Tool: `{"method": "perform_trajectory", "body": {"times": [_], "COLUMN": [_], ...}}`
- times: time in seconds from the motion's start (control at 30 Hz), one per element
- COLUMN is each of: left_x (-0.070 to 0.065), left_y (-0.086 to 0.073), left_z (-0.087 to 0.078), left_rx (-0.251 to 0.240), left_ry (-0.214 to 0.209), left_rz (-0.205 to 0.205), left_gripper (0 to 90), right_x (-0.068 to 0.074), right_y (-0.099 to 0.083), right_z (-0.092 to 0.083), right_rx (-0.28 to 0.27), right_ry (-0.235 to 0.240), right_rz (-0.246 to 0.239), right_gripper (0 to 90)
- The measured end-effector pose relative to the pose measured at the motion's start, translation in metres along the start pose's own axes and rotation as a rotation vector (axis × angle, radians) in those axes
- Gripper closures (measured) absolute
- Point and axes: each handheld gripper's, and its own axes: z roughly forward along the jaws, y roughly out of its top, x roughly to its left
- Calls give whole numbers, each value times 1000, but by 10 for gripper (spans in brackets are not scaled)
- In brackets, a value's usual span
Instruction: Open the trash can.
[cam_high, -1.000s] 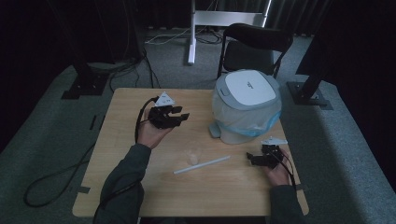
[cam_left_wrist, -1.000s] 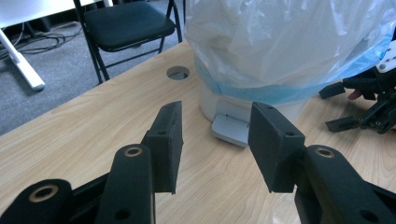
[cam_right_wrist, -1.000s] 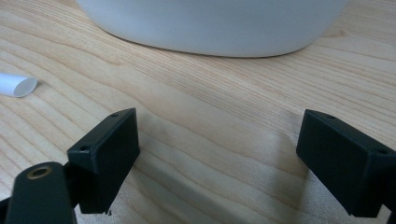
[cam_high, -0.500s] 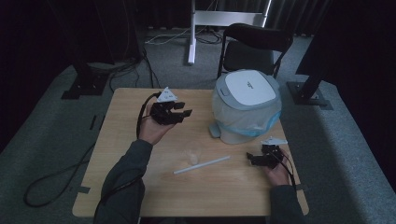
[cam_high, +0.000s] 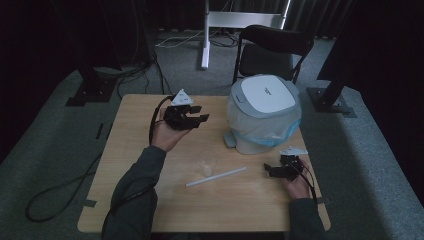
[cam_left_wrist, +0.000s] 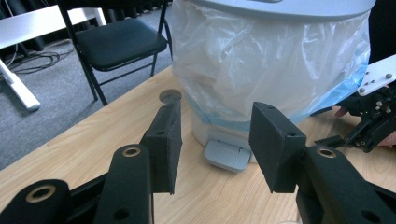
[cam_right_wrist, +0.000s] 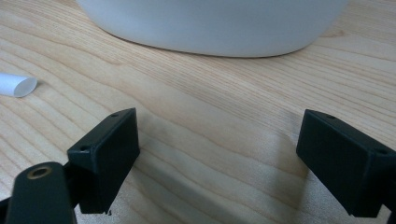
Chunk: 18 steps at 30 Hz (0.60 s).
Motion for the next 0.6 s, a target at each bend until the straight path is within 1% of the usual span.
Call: {"method": "perform_trajectory", "body": {"times": [0.23,0.47,0.57,0.6], "left_x": [-3,-5,-6,-6], "left_y": [6,14,16,17], "left_z": [3,5,6,7], "left_rx": [-4,-8,-13,-11], "left_ry": [-21,-32,-50,-49], "left_rz": [13,21,23,25], "left_gripper": [577,608,620,623], "right_x": [0,0,0,0], "right_y": [0,0,0,0], "right_z": [0,0,0,0], "right_rx": [-1,0,0,0], "right_ry": [0,0,0,0], "right_rz": [-2,0,0,0], "right_gripper": [121,121,121,121]}}
